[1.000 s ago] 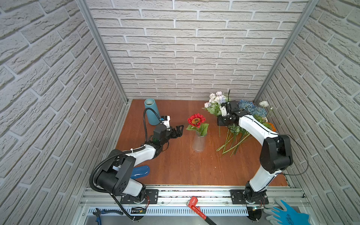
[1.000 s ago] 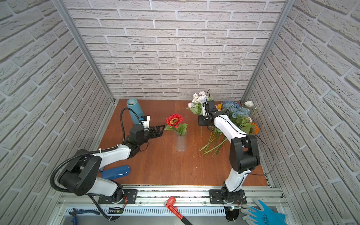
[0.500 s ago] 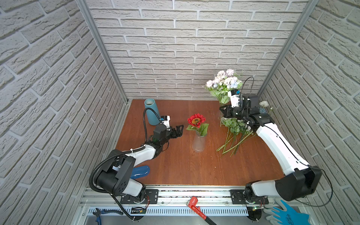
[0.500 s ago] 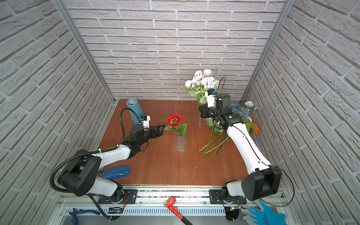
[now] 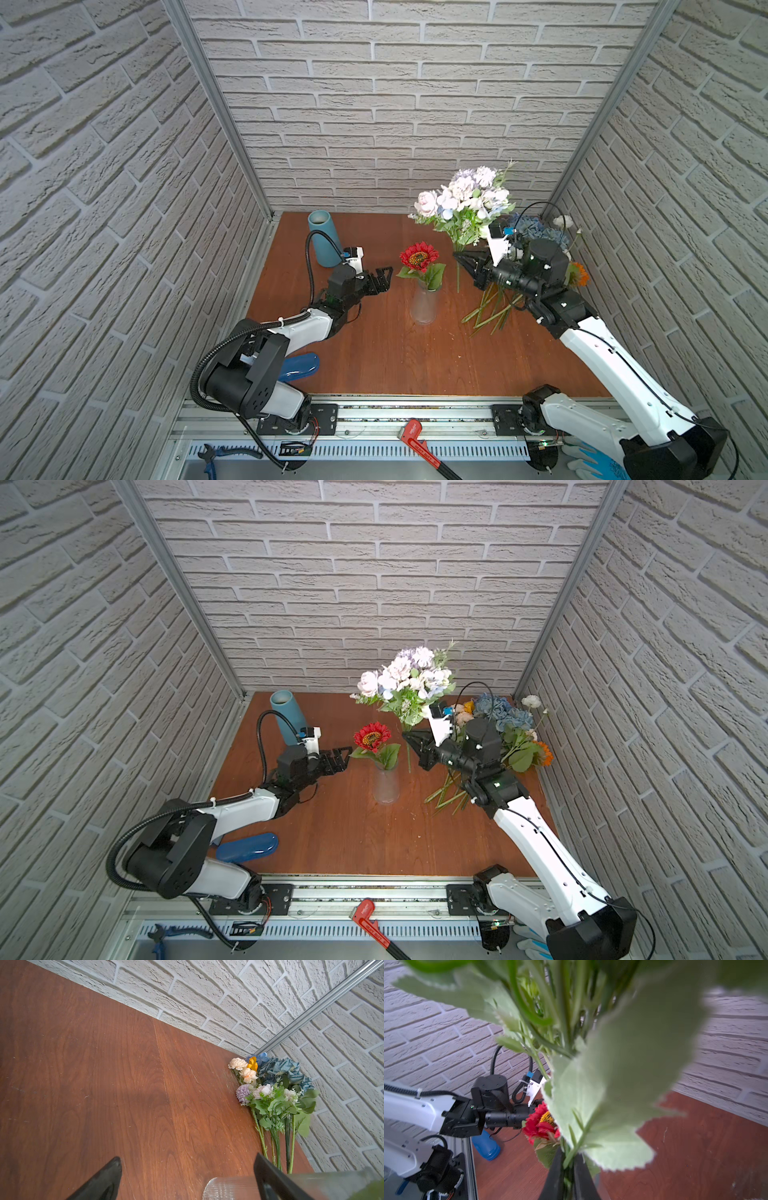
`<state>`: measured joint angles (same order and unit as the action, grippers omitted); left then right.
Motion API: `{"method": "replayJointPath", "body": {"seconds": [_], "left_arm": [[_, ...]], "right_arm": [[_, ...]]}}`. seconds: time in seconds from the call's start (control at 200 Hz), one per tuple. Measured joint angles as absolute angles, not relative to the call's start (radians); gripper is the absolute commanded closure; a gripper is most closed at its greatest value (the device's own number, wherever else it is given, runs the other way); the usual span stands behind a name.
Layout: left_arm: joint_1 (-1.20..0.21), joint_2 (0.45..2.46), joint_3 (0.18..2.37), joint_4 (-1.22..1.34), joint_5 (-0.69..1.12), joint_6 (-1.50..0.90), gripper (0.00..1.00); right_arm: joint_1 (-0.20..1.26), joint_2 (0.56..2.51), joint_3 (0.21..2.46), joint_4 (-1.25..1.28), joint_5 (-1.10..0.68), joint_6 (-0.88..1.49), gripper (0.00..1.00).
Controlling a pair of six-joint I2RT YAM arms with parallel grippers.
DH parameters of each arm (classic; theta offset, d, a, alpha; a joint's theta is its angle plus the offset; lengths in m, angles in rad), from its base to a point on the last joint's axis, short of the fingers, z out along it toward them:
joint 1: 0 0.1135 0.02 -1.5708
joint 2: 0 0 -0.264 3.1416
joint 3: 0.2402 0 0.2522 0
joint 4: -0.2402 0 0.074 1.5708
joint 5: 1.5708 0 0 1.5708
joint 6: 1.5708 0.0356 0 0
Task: Arrange flowers in a vase
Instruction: Place the flowers into the vase.
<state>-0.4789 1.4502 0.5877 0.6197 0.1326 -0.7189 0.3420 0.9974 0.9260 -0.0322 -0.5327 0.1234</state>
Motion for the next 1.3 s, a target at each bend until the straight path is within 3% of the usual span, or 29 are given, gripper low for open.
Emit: {"method": "replayJointPath", "body": {"seconds": [0.26, 0.555, 1.3], "left_arm": [[-0.504, 1.449, 0.607, 0.597, 0.133, -0.717, 0.02], [-0.514, 1.448, 0.635, 0.578, 0.133, -0.710, 0.02], [-0.527, 1.448, 0.637, 0.574, 0.132, -0.710, 0.02]], "right_arm": [[0.425, 0.993, 0.739, 0.289, -0.591, 0.045, 0.94], [0.469, 1.097, 0.695, 0.535, -0.591, -0.023, 0.94], [0.492, 1.217, 0.535, 0.772, -0.525, -0.179, 0.92]]}}
